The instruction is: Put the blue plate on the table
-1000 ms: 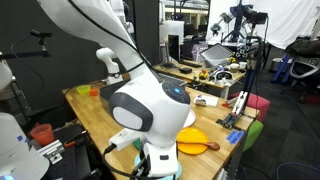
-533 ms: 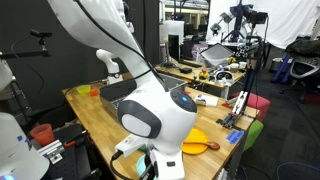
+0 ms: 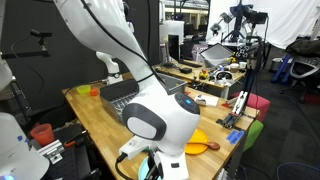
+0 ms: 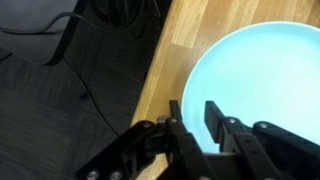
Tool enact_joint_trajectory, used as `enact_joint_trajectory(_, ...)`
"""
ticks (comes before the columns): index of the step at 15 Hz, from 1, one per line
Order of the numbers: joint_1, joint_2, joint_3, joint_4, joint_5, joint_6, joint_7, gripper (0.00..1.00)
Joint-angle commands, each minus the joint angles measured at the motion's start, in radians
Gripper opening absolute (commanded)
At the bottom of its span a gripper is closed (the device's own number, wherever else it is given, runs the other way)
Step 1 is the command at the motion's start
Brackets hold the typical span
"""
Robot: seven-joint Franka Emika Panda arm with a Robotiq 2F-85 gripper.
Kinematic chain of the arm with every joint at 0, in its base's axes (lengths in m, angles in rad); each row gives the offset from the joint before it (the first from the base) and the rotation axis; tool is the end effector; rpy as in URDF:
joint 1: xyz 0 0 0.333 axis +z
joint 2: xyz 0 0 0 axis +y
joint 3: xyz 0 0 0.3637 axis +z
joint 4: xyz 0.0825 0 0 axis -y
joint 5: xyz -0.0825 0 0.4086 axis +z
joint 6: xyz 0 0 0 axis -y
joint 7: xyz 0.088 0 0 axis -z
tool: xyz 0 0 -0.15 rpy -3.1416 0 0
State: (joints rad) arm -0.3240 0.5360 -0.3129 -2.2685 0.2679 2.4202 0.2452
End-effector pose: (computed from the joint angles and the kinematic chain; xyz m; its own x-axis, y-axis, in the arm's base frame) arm 0.3982 -0.3065 0.0861 0.4114 -0.8592 -0.3041 -0.8734 -0.4670 0.1378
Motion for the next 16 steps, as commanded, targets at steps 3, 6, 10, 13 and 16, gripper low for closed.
enact_joint_trajectory(3, 0.022, 0.005, -0.017, 0.005, -0.059, 0.015, 0.033, 0.78)
enact_joint_trajectory(6, 0.032, -0.02, -0.028, -0.014, -0.094, 0.026, 0.037, 0.98)
enact_joint_trajectory(10, 0.05, -0.084, -0.037, -0.056, -0.144, 0.032, 0.029, 1.0)
enact_joint_trajectory(13, 0.074, -0.157, -0.045, -0.106, -0.192, 0.014, 0.04, 1.0)
enact_joint_trajectory(16, 0.061, -0.14, -0.028, -0.083, -0.174, 0.009, 0.032, 1.0)
